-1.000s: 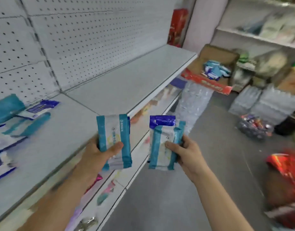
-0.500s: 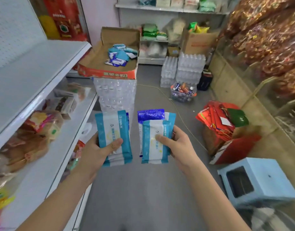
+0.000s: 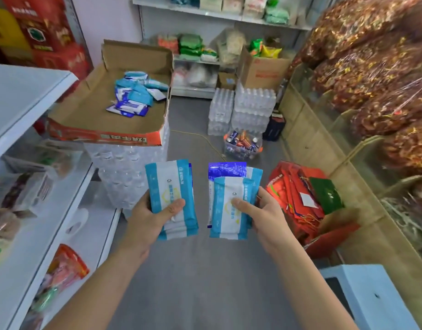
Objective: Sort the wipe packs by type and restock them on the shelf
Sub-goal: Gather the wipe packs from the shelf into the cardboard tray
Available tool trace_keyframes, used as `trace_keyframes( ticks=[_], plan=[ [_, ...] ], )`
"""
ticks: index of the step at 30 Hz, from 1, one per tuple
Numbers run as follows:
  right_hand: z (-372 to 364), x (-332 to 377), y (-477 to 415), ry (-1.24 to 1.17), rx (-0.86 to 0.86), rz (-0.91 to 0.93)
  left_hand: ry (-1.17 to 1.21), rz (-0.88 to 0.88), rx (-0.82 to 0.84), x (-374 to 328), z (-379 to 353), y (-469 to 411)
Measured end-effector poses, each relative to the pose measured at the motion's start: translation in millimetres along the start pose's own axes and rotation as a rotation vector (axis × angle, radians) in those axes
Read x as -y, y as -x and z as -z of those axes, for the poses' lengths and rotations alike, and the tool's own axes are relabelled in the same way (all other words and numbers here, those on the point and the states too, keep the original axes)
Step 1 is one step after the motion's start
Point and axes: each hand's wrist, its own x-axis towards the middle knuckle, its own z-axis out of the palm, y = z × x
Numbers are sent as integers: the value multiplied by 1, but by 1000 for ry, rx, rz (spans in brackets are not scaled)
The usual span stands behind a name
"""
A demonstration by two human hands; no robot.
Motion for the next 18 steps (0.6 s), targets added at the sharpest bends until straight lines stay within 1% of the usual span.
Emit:
trace_keyframes(
  ticks=[6, 12, 18],
  plan=[
    [5, 28, -100, -89, 44, -20, -14, 37, -16, -17, -23, -95],
    [25, 61, -222, -138, 111, -4, 30, 16, -150, -40, -57, -192],
    [25, 103, -335, -103, 213, -24, 79, -7, -253, -77, -79, -282]
  ],
)
